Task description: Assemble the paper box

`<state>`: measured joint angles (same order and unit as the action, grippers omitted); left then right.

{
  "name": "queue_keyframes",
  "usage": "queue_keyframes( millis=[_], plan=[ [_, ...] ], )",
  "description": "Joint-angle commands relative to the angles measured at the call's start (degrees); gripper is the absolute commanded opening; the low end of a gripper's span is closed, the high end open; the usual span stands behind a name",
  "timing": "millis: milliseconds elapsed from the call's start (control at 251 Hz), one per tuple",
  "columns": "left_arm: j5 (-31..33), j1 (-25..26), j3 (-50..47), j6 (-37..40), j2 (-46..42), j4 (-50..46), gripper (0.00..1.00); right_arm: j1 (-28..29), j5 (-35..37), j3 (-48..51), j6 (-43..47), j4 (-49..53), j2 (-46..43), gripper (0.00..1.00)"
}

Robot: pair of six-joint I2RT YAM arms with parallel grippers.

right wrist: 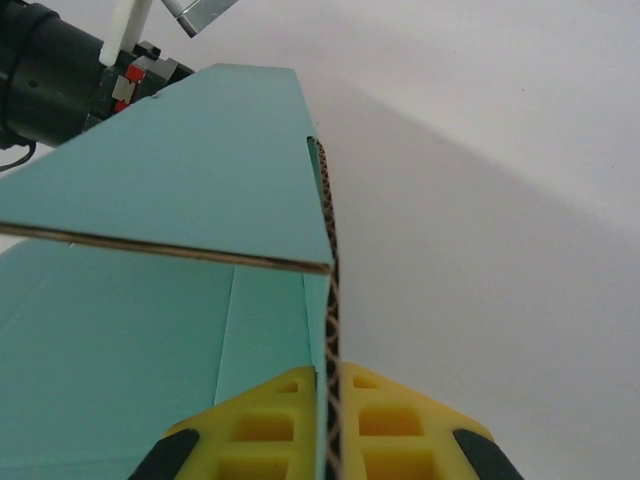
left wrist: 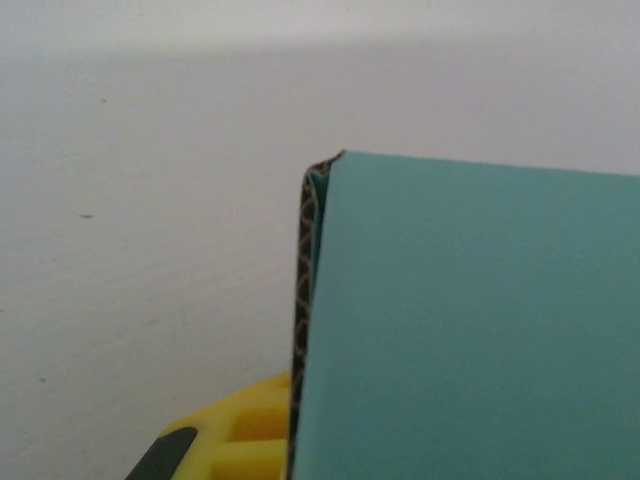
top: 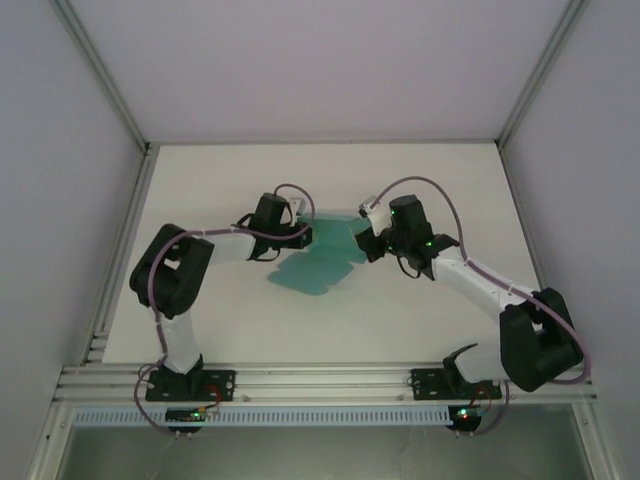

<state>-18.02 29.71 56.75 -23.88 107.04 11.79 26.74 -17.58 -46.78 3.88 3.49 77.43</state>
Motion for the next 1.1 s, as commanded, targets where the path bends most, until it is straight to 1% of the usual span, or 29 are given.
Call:
queue_keyframes(
  millis=[0, 40, 112, 148, 216, 275, 339, 451, 511, 563, 639, 706, 862, 918, 998, 1098],
  plan=[
    [8.0, -0.3, -1.7, 2.0, 1.8, -4.2, 0.04, 1.4, 0.4, 1.1, 0.8, 2.4, 1.1, 0.00],
    [5.5, -0.3, -3.0, 4.0, 1.4, -1.8, 0.11, 1.5, 0.4, 1.2, 1.5, 2.8, 1.3, 0.00],
    [1.9, -0.6, -5.6, 6.0, 0.3, 3.0, 0.17, 1.4, -0.7, 1.3, 2.1, 5.2, 1.5, 0.00],
    [0.0, -0.9, -6.5, 6.1, -0.2, 5.5, 0.21, 1.2, -0.9, 1.3, 2.5, 5.9, 1.6, 0.00],
    [-2.7, -1.6, -7.1, 5.0, -0.5, 8.5, 0.26, 0.8, -1.2, 1.6, 4.5, 6.8, 1.6, 0.00],
    [-3.4, -1.8, -6.0, 3.9, -0.4, 9.1, 0.26, 0.4, -1.2, 2.0, 5.5, 7.2, 1.7, 0.00],
    [-4.6, -1.8, -5.9, 3.1, -0.3, 11.9, 0.26, -0.3, -2.2, 2.2, 6.0, 7.6, 1.9, 0.00],
    [-7.4, -2.0, -6.4, 2.9, -0.5, 17.0, 0.31, -1.3, -3.8, 1.6, 7.7, 9.0, 2.1, 0.00],
    [-8.0, -2.1, -6.5, 3.7, -0.4, 18.0, 0.33, -1.6, -4.4, 1.1, 8.1, 9.8, 2.4, 0.00],
    [-7.1, -2.2, -6.3, 3.6, -0.3, 18.1, 0.33, -1.7, -4.5, 1.0, 8.4, 10.1, 2.4, 0.00],
    [-7.6, -2.7, -5.7, 3.3, 0.6, 18.2, 0.32, -1.9, -4.9, 1.0, 8.7, 10.2, 2.4, 0.00],
    [-9.2, -3.2, -5.1, 2.6, 1.9, 19.1, 0.33, -1.9, -5.4, 1.0, 8.9, 10.4, 2.5, 0.00],
    [-14.1, -3.7, -3.7, -0.7, 5.5, 23.4, 0.33, -1.9, -4.4, 0.3, 9.8, 11.5, 2.8, 0.00],
    [-16.2, -3.8, -3.6, -1.8, 6.6, 25.5, 0.37, -1.8, -4.3, 0.1, 10.2, 11.6, 3.0, 0.00],
    [-17.7, -4.0, -4.3, -3.9, 7.9, 29.6, 0.38, -1.8, -4.5, 0.1, 10.1, 11.2, 3.0, 0.00],
    [-18.1, -4.3, -4.5, -5.9, 9.3, 32.9, 0.38, -1.8, -4.9, 0.0, 10.2, 11.3, 3.3, 0.00]
  ],
)
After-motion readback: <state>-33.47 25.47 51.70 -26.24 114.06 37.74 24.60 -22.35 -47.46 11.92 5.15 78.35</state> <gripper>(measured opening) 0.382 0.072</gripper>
